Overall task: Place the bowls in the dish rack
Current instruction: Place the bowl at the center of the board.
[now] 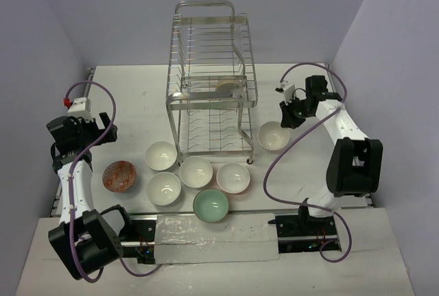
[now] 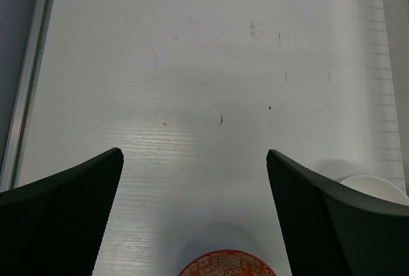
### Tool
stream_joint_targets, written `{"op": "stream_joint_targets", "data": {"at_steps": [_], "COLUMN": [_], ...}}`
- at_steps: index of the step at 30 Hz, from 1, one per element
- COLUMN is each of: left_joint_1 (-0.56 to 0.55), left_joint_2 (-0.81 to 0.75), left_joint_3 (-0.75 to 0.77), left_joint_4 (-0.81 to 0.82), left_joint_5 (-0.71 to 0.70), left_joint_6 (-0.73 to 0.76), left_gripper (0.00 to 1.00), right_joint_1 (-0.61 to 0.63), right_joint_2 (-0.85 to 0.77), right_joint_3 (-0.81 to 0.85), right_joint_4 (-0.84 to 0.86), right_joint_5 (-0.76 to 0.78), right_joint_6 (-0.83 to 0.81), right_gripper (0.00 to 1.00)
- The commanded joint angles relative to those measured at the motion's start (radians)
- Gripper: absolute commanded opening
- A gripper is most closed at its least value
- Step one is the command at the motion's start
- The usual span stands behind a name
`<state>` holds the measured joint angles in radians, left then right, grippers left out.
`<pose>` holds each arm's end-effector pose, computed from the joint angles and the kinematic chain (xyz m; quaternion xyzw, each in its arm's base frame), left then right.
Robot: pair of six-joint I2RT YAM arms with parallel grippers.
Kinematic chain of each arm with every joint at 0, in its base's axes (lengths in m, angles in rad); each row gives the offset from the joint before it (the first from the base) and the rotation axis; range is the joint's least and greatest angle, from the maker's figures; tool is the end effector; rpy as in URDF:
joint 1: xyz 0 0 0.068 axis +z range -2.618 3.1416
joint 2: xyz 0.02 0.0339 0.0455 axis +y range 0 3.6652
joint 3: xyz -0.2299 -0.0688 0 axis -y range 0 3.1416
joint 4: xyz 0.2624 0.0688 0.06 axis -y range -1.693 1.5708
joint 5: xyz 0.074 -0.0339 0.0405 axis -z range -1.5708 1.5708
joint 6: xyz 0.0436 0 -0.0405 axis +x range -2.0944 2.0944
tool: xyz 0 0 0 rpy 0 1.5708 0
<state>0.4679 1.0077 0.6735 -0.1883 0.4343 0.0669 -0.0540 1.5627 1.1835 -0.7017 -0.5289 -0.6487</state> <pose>0.2432 0.1024 0.2218 -0.0627 0.8500 -0.0508 0.5206 0.3373 0.0038 0.2035 -0.3350 0.8768 0.1575 0.3070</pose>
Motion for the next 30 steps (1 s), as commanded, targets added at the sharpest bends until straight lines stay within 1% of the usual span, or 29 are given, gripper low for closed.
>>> {"op": "stream_joint_targets", "data": {"at_steps": [1, 10, 16, 20, 23, 26, 29, 30], "left_joint_1": [0.002, 0.002, 0.003, 0.002, 0.002, 0.002, 0.002, 0.002], "left_joint_2": [-0.015, -0.017, -0.018, -0.021, -0.020, -0.026, -0.030, -0.031], "left_joint_3": [0.000, 0.000, 0.000, -0.003, -0.002, -0.002, -0.005, -0.005], "left_joint_4": [0.016, 0.009, 0.010, 0.012, 0.009, 0.009, 0.009, 0.007], "left_joint_5": [0.037, 0.037, 0.037, 0.037, 0.038, 0.038, 0.037, 0.037], "left_joint_6": [0.013, 0.014, 0.014, 0.016, 0.016, 0.016, 0.017, 0.017], "left_gripper": [0.99, 0.99, 0.99, 0.99, 0.99, 0.99, 0.99, 0.99], "right_joint_1": [-0.006, -0.006, -0.007, -0.006, -0.006, -0.006, -0.006, -0.006], "right_joint_2": [0.022, 0.112, 0.125, 0.142, 0.168, 0.200, 0.204, 0.206], "right_joint_3": [0.025, 0.070, 0.067, 0.091, 0.129, 0.180, 0.195, 0.202], "right_joint_4": [-0.039, -0.159, -0.177, -0.235, -0.286, -0.333, -0.354, -0.358], "right_joint_5": [0.006, 0.046, 0.086, 0.101, 0.119, 0.132, 0.148, 0.150], "right_joint_6": [-0.031, -0.072, -0.086, -0.104, -0.108, -0.120, -0.124, -0.126], "right_gripper": [0.00, 0.00, 0.00, 0.06, 0.08, 0.12, 0.13, 0.15]}}
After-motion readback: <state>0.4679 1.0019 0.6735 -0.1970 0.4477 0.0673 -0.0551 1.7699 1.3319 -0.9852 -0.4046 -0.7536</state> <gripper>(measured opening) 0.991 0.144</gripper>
